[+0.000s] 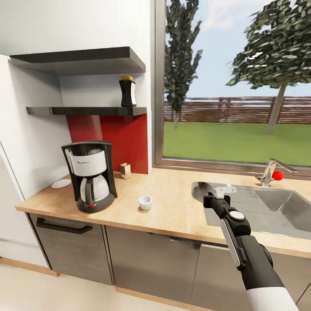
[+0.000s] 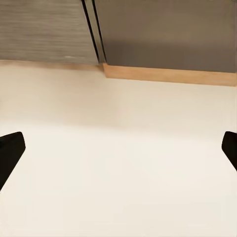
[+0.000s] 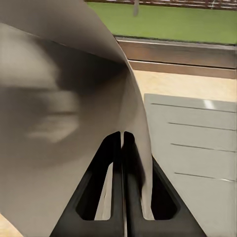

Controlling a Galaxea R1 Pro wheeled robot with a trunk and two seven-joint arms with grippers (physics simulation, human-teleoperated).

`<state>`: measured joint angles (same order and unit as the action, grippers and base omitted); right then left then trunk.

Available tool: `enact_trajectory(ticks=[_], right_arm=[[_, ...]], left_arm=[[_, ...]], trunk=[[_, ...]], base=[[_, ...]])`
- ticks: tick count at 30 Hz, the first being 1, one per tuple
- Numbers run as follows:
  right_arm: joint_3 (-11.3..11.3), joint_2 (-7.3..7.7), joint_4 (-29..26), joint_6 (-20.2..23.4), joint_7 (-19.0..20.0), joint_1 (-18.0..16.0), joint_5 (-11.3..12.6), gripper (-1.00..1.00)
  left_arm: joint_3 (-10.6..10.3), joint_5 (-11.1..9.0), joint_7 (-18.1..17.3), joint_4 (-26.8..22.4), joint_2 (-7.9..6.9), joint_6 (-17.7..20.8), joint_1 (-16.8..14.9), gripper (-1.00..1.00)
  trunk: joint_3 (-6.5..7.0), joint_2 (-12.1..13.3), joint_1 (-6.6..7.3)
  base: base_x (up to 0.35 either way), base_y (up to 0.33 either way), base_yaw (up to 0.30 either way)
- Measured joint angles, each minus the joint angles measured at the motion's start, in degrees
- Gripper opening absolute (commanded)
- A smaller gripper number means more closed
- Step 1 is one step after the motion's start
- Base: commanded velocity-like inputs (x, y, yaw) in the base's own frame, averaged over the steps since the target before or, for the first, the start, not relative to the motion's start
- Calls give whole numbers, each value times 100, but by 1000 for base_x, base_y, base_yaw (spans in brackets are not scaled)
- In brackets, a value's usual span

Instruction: Set up a coffee station on the kitchen countertop: keep the coffee maker on the countertop, move the bottle of coffee from the kitchen shelf to the counter next to the coffee maker, place a paper coffee filter on top of the coffee maker, put the saucer next to the coffee maker with the coffee cup on the saucer, and place the electric kettle next to the coffee maker.

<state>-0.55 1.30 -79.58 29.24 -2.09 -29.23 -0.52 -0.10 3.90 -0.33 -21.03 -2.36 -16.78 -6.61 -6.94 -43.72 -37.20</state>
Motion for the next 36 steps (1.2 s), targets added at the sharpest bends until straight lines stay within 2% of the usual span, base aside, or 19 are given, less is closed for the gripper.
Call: enact_trajectory(ticks=[12, 36], right_arm=[[0, 0, -7, -2, 0, 1, 6, -100], [0, -8, -6, -3, 1, 0, 14, -100]], left_arm=[[0, 0, 1, 2, 0, 1, 0, 100], [0, 0, 2, 5, 0, 9, 3, 100]], trunk=[[202, 483, 264], [428, 1448, 792]], base=[[0, 0, 0], [0, 0, 25]])
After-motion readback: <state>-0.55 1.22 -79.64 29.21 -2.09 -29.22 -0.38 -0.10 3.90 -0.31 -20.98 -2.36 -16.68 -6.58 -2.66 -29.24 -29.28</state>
